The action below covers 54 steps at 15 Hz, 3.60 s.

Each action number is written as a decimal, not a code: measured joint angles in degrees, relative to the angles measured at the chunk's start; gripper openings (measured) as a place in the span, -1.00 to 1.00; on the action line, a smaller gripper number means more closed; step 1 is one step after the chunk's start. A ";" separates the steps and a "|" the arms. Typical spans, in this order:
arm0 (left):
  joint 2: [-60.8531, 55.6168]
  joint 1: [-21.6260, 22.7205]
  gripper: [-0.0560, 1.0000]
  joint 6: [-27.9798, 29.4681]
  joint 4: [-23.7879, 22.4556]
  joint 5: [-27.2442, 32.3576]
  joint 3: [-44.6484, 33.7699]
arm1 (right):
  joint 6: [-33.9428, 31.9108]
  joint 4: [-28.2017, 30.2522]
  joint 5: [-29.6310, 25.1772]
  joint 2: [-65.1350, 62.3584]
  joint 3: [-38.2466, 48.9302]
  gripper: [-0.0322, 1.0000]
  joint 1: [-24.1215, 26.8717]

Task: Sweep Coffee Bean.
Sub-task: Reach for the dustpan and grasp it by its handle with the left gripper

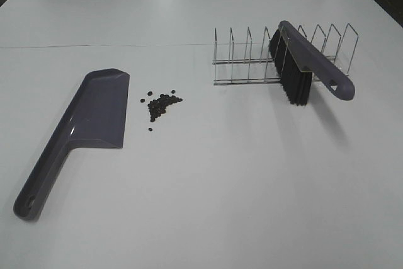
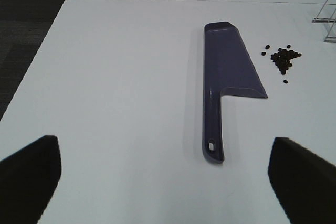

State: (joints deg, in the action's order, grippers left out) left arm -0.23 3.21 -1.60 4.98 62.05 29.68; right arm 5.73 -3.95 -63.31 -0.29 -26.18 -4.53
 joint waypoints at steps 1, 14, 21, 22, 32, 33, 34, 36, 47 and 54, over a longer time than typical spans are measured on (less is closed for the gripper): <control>0.00 0.00 0.98 0.00 0.00 0.00 0.00 | 0.00 0.00 0.00 0.00 0.00 0.93 0.00; 0.00 0.00 0.98 0.00 0.00 0.00 0.00 | 0.00 0.00 0.00 0.00 0.00 0.93 0.00; 0.00 0.00 0.98 0.00 0.00 0.00 0.00 | 0.00 0.00 0.00 0.00 0.00 0.93 0.00; 0.00 0.00 0.98 0.00 0.00 0.00 0.00 | 0.00 0.00 0.00 0.00 0.00 0.93 0.00; 0.00 0.00 0.96 1.09 -1.03 0.00 0.00 | 0.00 0.00 0.00 0.00 0.00 0.93 0.00; 0.00 0.00 0.96 1.09 -1.03 0.00 0.00 | 0.00 0.00 0.00 0.00 0.00 0.93 0.00; 0.00 0.00 0.95 1.15 -1.03 0.00 0.00 | 0.00 0.00 0.00 0.00 0.00 0.93 0.00; 0.00 0.00 0.95 1.15 -1.03 0.00 0.00 | 0.00 0.00 0.00 0.00 0.00 0.93 0.00; 0.00 0.00 0.95 1.15 -1.09 0.00 0.00 | 0.00 0.00 0.00 0.00 0.00 0.93 0.00; 9.00 0.00 0.95 1.20 -1.15 0.17 0.17 | 0.00 0.00 0.00 0.00 0.00 0.93 0.00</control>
State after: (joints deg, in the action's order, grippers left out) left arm 8.77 3.21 -0.40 3.84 62.22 29.85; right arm 5.73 -3.95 -63.31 -0.29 -26.18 -4.53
